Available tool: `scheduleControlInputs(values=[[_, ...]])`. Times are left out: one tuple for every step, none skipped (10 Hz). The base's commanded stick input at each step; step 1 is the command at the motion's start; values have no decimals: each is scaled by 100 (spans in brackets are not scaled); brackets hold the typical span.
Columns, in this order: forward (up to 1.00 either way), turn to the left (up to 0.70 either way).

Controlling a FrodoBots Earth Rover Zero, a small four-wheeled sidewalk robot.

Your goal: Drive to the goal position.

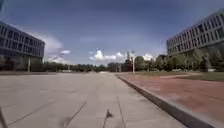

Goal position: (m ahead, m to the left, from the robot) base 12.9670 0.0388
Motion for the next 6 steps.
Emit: scheduleControlInputs(values=[[70,15],[70,0],[70,0],[70,0],[70,0],[70,0]])
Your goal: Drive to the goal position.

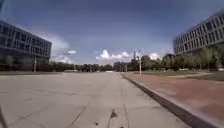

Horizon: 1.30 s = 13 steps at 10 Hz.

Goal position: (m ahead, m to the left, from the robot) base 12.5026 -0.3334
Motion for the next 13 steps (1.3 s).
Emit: scheduleControlInputs(values=[[70,0],[70,0],[70,0],[70,0],[70,0],[70,0],[70,0],[70,0],[70,0],[70,0],[70,0],[70,0],[70,0]])
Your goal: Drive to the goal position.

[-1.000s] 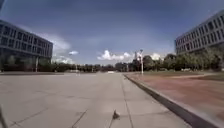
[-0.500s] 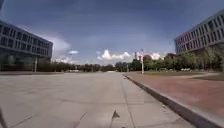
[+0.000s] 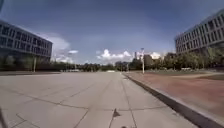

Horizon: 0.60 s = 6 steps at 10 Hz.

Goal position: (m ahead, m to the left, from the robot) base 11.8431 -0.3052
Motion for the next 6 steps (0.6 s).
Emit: scheduleControlInputs(values=[[70,0],[70,-19],[70,-30],[70,-18],[70,-7],[70,0]])
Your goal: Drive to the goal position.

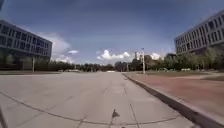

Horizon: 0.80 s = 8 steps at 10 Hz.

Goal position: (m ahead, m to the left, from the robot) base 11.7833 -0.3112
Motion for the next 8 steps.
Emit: scheduleControlInputs(values=[[70,0],[70,0],[70,0],[70,0],[70,0],[70,0],[70,0],[70,0]])
